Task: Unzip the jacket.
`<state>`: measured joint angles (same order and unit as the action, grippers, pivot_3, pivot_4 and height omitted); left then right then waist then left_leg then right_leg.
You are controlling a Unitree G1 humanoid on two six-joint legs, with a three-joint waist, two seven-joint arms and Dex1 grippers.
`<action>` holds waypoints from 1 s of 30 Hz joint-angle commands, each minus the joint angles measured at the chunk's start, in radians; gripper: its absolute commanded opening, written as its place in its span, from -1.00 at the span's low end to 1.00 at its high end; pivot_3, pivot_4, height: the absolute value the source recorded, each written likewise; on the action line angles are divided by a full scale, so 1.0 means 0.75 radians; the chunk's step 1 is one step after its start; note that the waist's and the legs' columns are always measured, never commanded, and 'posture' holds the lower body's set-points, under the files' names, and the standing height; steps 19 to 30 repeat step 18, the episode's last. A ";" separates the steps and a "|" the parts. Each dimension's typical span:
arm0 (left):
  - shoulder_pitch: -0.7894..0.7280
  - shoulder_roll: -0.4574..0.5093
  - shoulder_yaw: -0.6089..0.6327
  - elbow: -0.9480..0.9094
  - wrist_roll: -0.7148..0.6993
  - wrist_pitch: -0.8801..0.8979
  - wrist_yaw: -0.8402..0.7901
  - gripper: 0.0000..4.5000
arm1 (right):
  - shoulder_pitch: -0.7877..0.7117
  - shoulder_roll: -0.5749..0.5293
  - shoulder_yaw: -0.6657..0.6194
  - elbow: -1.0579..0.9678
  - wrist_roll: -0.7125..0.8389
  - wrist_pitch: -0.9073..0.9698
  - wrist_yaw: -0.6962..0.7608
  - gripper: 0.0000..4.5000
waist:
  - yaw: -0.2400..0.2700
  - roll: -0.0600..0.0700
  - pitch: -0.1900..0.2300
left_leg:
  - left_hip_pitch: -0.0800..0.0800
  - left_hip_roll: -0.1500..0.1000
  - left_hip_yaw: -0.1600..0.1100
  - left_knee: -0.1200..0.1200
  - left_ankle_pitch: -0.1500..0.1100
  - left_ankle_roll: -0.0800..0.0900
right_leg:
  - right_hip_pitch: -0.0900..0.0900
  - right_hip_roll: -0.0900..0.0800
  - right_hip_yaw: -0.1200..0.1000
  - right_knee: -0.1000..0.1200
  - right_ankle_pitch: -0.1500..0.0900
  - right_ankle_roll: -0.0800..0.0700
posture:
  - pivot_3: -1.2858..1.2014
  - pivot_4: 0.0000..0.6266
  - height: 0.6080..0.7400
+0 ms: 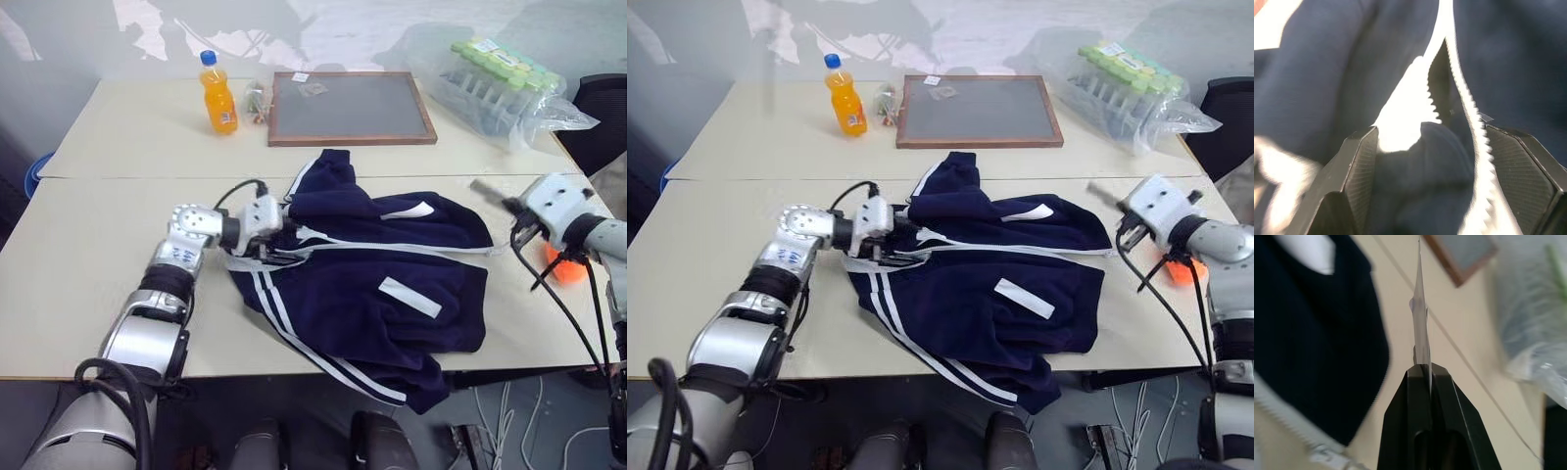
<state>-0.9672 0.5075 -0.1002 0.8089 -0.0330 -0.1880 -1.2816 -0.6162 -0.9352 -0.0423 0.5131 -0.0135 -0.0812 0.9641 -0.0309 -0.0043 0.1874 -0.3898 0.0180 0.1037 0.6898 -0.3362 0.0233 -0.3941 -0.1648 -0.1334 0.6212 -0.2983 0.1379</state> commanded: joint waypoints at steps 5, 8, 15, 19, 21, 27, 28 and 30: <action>0.142 0.411 0.154 -0.428 -0.224 0.471 -0.257 1.00 | -0.157 -0.232 0.016 0.164 0.133 0.040 0.572 0.15 | 0.000 0.003 0.002 | 0.000 0.000 -0.001 0.000 0.000 0.000 | 0.000 0.000 0.000 0.000 0.000 0.000 | 0.03 -0.52 1.00; 0.220 0.579 0.222 -0.514 -0.280 0.583 -0.313 1.00 | -0.207 -0.311 -0.020 0.228 0.201 0.149 0.728 0.56 | 0.007 0.003 0.002 | 0.000 0.001 -0.001 0.000 0.000 0.000 | 0.000 0.000 0.000 0.000 0.000 0.000 | 0.03 -0.52 1.00; 0.386 0.806 0.391 -0.591 -0.365 0.640 -0.288 1.00 | -0.180 -0.502 -0.117 0.385 0.298 0.257 0.836 1.00 | 0.009 0.007 0.004 | -0.001 0.000 -0.004 0.002 -0.001 0.000 | 0.000 -0.001 0.000 0.000 0.000 0.000 | 0.03 -0.52 1.00; 0.410 0.808 0.411 -0.594 -0.371 0.620 -0.263 1.00 | -0.137 -0.507 -0.145 0.399 0.317 0.249 0.839 1.00 | 0.004 0.007 0.004 | 0.001 0.001 0.000 0.001 -0.001 0.000 | 0.002 -0.001 0.000 0.000 0.000 0.000 | 0.03 -0.52 1.00; 0.410 0.808 0.411 -0.594 -0.371 0.620 -0.263 1.00 | -0.137 -0.507 -0.145 0.399 0.317 0.249 0.839 1.00 | 0.004 0.007 0.004 | 0.001 0.001 0.000 0.001 -0.001 0.000 | 0.002 -0.001 0.000 0.000 0.000 0.000 | 0.03 -0.52 1.00; 0.410 0.808 0.411 -0.594 -0.371 0.620 -0.263 1.00 | -0.137 -0.507 -0.145 0.399 0.317 0.249 0.839 1.00 | 0.004 0.007 0.004 | 0.001 0.001 0.000 0.001 -0.001 0.000 | 0.002 -0.001 0.000 0.000 0.000 0.000 | 0.03 -0.52 1.00; 0.410 0.808 0.411 -0.594 -0.371 0.620 -0.263 1.00 | -0.137 -0.507 -0.145 0.399 0.317 0.249 0.839 1.00 | 0.004 0.007 0.004 | 0.001 0.001 0.000 0.001 -0.001 0.000 | 0.002 -0.001 0.000 0.000 0.000 0.000 | 0.03 -0.52 1.00; 0.410 0.808 0.411 -0.594 -0.371 0.620 -0.263 1.00 | -0.137 -0.507 -0.145 0.399 0.317 0.249 0.839 1.00 | 0.004 0.007 0.004 | 0.001 0.001 0.000 0.001 -0.001 0.000 | 0.002 -0.001 0.000 0.000 0.000 0.000 | 0.03 -0.52 1.00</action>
